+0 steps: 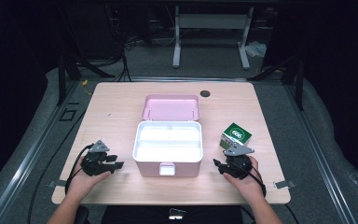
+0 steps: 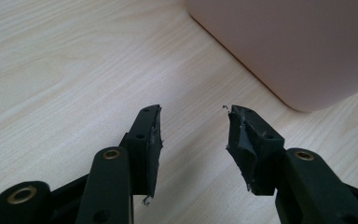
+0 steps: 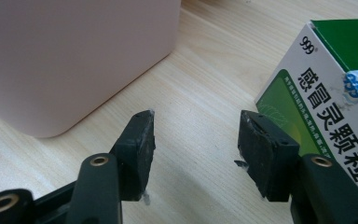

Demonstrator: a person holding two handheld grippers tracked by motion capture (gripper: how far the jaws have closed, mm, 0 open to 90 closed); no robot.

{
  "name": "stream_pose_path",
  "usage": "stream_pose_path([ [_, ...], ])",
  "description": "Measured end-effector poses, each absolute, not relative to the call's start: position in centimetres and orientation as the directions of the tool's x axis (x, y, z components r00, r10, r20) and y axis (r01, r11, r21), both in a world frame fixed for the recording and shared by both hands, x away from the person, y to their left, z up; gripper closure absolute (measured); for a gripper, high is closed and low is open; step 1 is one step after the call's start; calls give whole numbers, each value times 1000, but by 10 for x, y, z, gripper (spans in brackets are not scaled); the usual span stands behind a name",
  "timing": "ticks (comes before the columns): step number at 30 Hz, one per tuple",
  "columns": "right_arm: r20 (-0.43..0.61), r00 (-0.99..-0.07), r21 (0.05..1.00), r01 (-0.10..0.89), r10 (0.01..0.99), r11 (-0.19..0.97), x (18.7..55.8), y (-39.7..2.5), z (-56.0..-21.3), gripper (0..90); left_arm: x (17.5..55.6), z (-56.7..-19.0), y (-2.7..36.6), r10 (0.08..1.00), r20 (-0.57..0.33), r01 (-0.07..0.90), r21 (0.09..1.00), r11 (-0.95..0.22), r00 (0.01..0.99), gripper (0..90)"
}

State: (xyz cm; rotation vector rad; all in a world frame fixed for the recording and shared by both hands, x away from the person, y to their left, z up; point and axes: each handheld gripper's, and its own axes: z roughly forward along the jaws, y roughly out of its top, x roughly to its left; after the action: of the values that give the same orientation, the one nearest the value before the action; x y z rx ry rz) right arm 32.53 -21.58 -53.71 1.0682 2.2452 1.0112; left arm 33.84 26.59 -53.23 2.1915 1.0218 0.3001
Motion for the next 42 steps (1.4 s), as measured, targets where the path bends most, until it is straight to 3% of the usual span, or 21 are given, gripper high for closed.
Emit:
stream_pose_path([
  [19, -97, -596, 779, 453, 797, 433, 320, -217, -532, 442, 343, -486, 258, 710, -100, 549, 711, -439, 697, 580],
  [42, -103, -580, 787, 450, 808, 423, 321, -220, -531, 440, 350, -445, 241, 650, -27, 479, 700, -530, 759, 618],
])
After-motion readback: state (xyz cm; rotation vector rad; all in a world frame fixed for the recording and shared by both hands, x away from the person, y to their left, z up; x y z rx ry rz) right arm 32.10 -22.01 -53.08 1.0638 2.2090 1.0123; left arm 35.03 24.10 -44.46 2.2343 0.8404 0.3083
